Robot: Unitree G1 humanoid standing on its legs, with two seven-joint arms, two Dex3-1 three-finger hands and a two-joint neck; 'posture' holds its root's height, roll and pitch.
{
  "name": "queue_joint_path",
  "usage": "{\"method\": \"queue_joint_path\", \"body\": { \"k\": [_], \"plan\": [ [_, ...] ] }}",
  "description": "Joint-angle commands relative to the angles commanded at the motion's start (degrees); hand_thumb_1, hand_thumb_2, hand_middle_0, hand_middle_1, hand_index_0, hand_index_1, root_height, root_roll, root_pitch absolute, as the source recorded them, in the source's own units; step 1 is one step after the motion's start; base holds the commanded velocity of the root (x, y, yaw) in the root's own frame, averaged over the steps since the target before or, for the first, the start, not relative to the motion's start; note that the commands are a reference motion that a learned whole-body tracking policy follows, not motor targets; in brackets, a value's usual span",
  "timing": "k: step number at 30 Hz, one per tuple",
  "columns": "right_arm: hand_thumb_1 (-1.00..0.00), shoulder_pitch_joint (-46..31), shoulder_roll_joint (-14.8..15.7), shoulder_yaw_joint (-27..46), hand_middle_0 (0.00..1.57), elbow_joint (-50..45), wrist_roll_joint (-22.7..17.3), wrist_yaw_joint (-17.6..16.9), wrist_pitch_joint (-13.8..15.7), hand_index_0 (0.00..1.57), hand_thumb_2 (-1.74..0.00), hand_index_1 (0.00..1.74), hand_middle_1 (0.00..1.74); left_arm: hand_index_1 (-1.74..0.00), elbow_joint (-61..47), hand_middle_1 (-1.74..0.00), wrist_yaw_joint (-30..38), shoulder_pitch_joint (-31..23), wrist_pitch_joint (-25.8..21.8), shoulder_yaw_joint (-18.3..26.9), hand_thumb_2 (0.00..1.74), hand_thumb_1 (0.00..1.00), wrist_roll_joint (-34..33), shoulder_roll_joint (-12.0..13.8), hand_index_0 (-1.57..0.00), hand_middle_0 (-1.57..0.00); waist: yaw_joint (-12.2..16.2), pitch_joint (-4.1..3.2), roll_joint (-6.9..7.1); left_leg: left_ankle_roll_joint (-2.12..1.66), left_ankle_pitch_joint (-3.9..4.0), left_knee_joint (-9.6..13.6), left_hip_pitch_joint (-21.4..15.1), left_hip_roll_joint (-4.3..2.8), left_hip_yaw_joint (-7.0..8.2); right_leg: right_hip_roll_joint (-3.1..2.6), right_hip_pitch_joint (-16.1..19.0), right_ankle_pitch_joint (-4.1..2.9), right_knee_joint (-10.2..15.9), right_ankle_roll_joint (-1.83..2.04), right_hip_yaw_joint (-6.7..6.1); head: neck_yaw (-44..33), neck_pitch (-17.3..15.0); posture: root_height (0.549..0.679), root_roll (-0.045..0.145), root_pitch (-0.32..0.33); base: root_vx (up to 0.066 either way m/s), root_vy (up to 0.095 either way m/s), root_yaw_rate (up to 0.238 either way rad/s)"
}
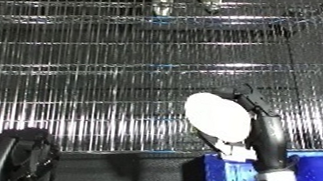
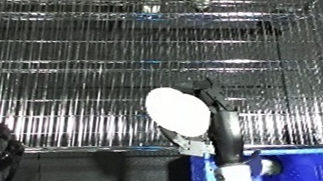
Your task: Pick up the object and place it into the box
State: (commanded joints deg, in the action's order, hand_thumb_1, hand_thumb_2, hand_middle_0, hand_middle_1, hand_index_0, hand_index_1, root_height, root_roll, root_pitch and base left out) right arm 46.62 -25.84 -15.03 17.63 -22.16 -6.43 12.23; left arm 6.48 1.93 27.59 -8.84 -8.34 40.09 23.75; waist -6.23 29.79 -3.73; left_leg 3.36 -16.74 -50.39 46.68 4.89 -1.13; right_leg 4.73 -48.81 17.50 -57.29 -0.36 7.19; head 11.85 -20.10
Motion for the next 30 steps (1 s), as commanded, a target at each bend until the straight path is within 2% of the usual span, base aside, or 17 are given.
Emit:
{"method": "queue_joint_path", "body": {
  "k": [3, 7, 12, 17, 19, 22, 24, 30],
  "plan": [
    [-0.9, -1.4, 0.11, 0.41, 1.41, -1.95, 1.02, -0.57, 0.4, 1.41, -1.57, 1.57, 1.57, -1.74, -0.32, -1.74, -0.25, -0.89, -0.45, 0.35, 1.74, 1.0, -0.17, 0.08, -1.57, -1.57, 0.34, 0.0, 0.38, -0.16, 0.53, 1.89, -1.96, -0.22, -0.13, -0.18, 1.86, -0.38, 1.67, 0.1, -0.03, -0.34, -0.31, 0.606, 0.034, 0.215, -0.022, -0.011, -0.054],
    [-0.9, -4.09, 0.38, 1.72, 1.41, -6.0, 2.2, -1.77, 0.96, 1.41, -1.57, 1.57, 1.57, -1.74, -0.61, -1.74, -0.71, -2.51, -1.47, 0.82, 1.74, 1.0, -0.54, 0.08, -1.57, -1.57, 1.14, 0.0, 1.04, -0.57, 1.28, 4.9, -5.32, -0.5, -0.24, -0.36, 5.11, -1.11, 4.49, 0.35, -0.22, -1.61, -1.13, 0.614, 0.035, 0.194, -0.019, -0.013, -0.089],
    [-0.9, -9.03, 0.48, 4.59, 1.41, -12.39, 3.85, -3.49, 0.71, 1.41, -1.57, 1.57, 1.57, -1.74, -1.56, -1.74, -1.57, -5.35, -1.87, 2.09, 1.74, 1.0, -0.97, 0.28, -1.57, -1.57, 2.55, 0.0, 2.01, -1.17, 2.1, 8.98, -10.46, -1.15, -0.26, -0.42, 9.9, -2.35, 8.63, 0.93, -0.88, -2.32, -2.83, 0.626, 0.037, 0.159, -0.004, -0.013, -0.153],
    [-0.9, -15.71, 1.1, 8.52, 1.41, -17.88, 3.4, -3.17, 1.49, 1.41, -1.57, 1.57, 1.57, -1.74, -2.95, -1.74, -2.87, -8.61, -1.6, 4.55, 1.74, 1.0, -1.52, 0.44, -1.57, -1.57, 4.22, 0.0, 2.94, -1.72, 2.72, 13.15, -16.35, -2.18, 0.29, -0.55, 15.35, -3.56, 13.35, 1.56, -1.55, -0.94, -4.93, 0.637, 0.039, 0.12, 0.019, -0.011, -0.212],
    [-0.9, -18.34, 1.03, 10.08, 1.41, -19.0, 2.76, -2.73, 1.88, 1.41, -1.57, 1.57, 1.57, -1.74, -3.45, -1.74, -3.43, -9.83, -1.44, 5.54, 1.74, 1.0, -1.76, 0.53, -1.57, -1.57, 4.85, -0.01, 3.21, -1.79, 2.52, 13.69, -18.1, -2.52, 0.6, -0.57, 17.04, -3.86, 14.51, 1.73, -1.86, 1.32, -5.59, 0.64, 0.04, 0.105, 0.029, -0.01, -0.224],
    [-0.9, -21.86, 0.54, 12.1, 1.41, -20.7, 2.22, -3.01, 1.82, 1.41, -1.57, 1.57, 1.57, -1.74, -4.72, -1.74, -3.78, -11.58, -0.76, 7.06, 1.74, 1.0, -1.51, 1.2, -1.57, -1.57, 5.83, -0.32, 3.52, -1.77, 1.91, 13.9, -20.15, -3.06, 1.25, -0.61, 19.27, -4.04, 15.96, 1.77, -2.24, 5.97, -8.46, 0.644, 0.042, 0.087, 0.026, -0.003, -0.252],
    [-0.9, -23.72, 0.16, 13.04, 1.41, -21.58, 1.9, -3.89, 1.54, 1.41, -1.57, 1.57, 1.57, -1.74, -5.31, -1.74, -3.51, -12.46, -0.23, 7.79, 1.74, 1.0, -1.06, 1.72, -1.57, -1.57, 6.53, -0.71, 3.61, -1.7, 1.44, 13.74, -20.95, -3.34, 1.71, -0.67, 20.36, -4.0, 16.6, 1.65, -2.47, 8.09, -9.93, 0.646, 0.044, 0.078, 0.026, 0.014, -0.247],
    [-0.9, -30.25, -0.49, 17.32, 1.41, -21.18, -0.51, -5.96, 2.26, 1.41, -1.57, 1.57, 1.57, -1.74, -4.83, -1.74, -2.19, -15.74, -0.8, 9.35, 1.74, 1.0, 1.18, 1.32, -1.57, -1.57, 9.16, -1.45, 2.81, -1.46, 0.21, 13.17, -22.81, -3.56, 3.07, -0.97, 22.09, -3.34, 16.8, 1.24, -4.03, 12.84, -10.23, 0.647, 0.053, 0.056, 0.035, 0.064, -0.222]
  ]
}}
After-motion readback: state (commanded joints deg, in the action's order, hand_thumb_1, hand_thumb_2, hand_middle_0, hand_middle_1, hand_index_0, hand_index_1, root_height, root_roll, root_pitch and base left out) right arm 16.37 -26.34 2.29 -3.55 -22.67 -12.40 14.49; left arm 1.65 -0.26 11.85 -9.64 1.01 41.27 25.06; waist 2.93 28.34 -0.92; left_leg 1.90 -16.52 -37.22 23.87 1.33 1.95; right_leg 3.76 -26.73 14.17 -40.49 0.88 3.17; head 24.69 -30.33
